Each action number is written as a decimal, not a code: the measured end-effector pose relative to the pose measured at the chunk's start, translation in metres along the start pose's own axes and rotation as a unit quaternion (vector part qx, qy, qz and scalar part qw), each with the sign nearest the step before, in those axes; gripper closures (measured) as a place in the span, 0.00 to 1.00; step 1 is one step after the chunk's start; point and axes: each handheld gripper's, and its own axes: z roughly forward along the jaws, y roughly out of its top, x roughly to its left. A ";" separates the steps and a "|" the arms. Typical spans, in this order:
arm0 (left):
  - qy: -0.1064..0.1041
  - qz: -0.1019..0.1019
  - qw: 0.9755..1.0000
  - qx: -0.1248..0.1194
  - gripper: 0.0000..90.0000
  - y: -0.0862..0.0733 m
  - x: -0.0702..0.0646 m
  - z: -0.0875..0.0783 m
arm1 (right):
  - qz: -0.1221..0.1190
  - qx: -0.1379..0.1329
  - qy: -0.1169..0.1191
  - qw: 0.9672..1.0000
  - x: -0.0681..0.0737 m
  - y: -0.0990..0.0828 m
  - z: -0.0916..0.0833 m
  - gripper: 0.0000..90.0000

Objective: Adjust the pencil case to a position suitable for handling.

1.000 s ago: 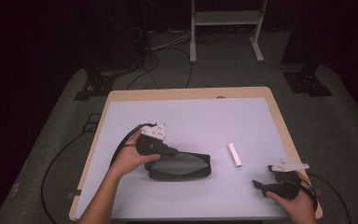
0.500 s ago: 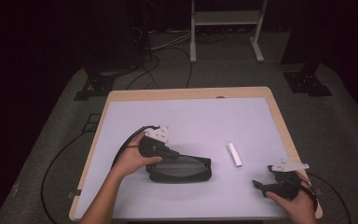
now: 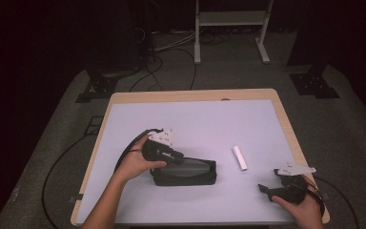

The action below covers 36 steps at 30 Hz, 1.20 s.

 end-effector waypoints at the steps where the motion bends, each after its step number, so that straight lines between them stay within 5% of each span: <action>1: 0.002 -0.005 1.000 -0.002 0.78 0.000 0.000 -0.001 | 0.000 0.000 0.000 1.000 0.000 0.000 0.000 0.13; 9: 0.034 -0.050 0.998 -0.015 0.58 -0.004 0.000 -0.010 | 0.000 0.000 0.000 1.000 0.000 0.000 0.000 0.13; 18: 0.089 -0.094 0.991 -0.016 0.42 -0.010 -0.008 -0.028 | 0.001 0.000 0.000 1.000 0.000 0.000 0.000 0.13; 36: 0.191 -0.148 0.970 -0.038 0.29 -0.045 -0.038 -0.070 | 0.000 0.000 -0.001 1.000 0.000 0.000 0.000 0.13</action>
